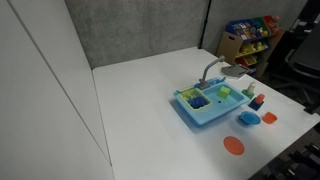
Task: Remove the light green toy block from the sink
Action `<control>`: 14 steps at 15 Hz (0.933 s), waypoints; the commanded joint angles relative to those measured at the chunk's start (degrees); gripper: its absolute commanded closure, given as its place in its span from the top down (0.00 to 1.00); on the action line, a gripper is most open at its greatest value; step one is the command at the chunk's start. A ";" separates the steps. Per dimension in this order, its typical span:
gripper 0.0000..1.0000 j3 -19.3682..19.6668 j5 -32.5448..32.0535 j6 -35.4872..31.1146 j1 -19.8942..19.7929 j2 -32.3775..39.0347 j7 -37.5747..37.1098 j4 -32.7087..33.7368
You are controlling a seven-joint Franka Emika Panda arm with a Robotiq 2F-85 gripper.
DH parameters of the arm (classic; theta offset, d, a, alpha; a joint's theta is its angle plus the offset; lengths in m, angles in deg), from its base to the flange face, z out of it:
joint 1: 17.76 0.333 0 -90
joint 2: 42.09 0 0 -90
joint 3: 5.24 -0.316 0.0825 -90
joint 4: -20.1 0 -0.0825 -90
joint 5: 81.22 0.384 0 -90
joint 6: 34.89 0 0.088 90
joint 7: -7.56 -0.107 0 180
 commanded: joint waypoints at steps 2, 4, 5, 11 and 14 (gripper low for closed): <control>1.00 0.39 2.15 -2.77 0.87 3.24 -0.22 2.79; 1.00 0.52 3.76 -4.79 1.01 4.44 -0.13 3.12; 1.00 0.60 4.68 -5.79 1.02 5.10 -0.14 3.22; 1.00 1.24 11.75 -10.54 0.62 9.66 -0.71 3.77; 1.00 1.41 12.55 -13.80 0.07 12.48 -3.24 3.88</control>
